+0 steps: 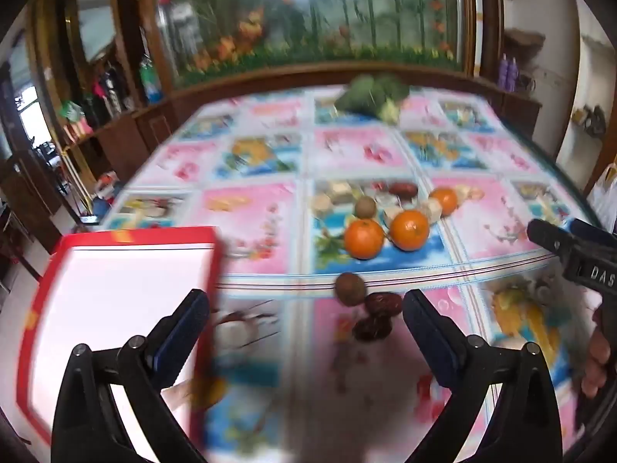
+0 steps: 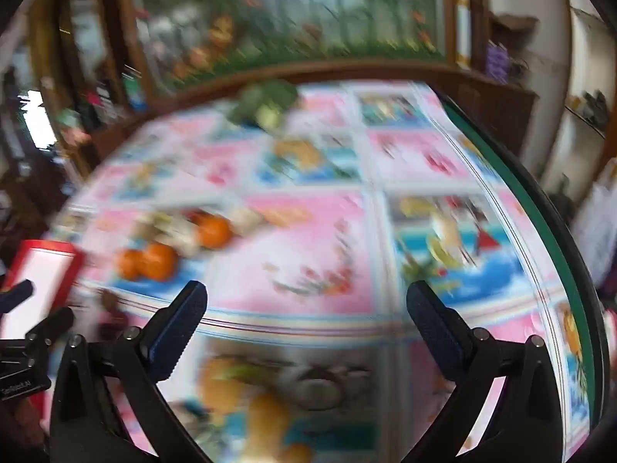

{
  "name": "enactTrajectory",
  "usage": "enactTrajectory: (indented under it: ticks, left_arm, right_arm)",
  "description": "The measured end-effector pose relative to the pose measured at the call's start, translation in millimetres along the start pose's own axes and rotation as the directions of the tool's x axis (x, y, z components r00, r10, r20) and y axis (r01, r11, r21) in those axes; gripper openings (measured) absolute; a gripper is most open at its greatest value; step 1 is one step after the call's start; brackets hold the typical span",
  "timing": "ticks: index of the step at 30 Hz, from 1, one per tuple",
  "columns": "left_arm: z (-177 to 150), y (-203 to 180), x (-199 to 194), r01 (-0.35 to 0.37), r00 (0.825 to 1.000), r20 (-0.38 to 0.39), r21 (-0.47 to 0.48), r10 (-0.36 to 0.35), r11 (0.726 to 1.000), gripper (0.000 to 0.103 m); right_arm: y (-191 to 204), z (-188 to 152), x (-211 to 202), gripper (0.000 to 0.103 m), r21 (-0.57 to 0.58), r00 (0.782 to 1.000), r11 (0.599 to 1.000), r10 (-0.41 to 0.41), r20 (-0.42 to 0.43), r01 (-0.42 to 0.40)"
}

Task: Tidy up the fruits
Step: 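Grasp an orange with the right gripper while the left gripper grasps another orange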

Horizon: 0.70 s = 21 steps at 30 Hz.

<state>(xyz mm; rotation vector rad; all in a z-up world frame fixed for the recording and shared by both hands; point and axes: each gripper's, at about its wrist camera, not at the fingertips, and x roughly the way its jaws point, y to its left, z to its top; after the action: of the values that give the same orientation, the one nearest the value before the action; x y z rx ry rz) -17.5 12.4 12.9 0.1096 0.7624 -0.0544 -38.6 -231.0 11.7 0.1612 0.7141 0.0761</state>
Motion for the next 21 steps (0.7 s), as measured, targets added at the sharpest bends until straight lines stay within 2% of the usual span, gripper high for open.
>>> enactTrajectory:
  ticks: [3,7,9,11,16,19,21]
  left_arm:
    - [-7.7,20.3,-26.8,-0.021,0.999,0.042,-0.02,0.022,1.0,0.101]
    - [-13.8,37.1,-43.4,-0.046,0.997,0.062,-0.012,0.047,0.999,0.101]
    - [-16.0,39.8,-44.9,-0.029,0.998,0.054,0.005,0.029,1.0,0.101]
    - [-15.9,37.7,-39.4,-0.024,0.998,0.062,0.031,0.022,0.999,0.101]
    - [-13.3,40.5,-36.1,-0.01,0.999,0.043,0.036,0.008,0.999,0.1]
    - [-12.0,38.4,-28.9,0.002,1.0,0.023,0.059,-0.003,0.998,0.1]
    - [-6.5,39.7,-25.4,0.002,1.0,0.008,0.071,-0.002,0.997,0.1]
  right_arm:
    - [14.7,-5.8,-21.8,0.103,-0.057,0.996,0.998,0.017,0.086,-0.012]
    - [31.7,-6.1,-25.7,0.103,-0.105,0.992,0.989,0.109,0.07,-0.101]
    - [38.8,-2.1,-20.7,0.103,-0.122,0.991,0.984,0.132,0.033,-0.127]
    - [50.1,3.5,-8.9,0.103,-0.154,0.986,0.974,0.162,-0.041,-0.167]
    - [77.3,7.2,26.2,0.103,-0.183,0.972,0.964,0.163,-0.171,-0.194]
    - [89.8,13.4,49.3,0.096,-0.181,0.965,0.965,0.146,-0.219,-0.188]
    - [94.0,17.2,64.8,0.086,-0.155,0.959,0.972,0.136,-0.25,-0.179]
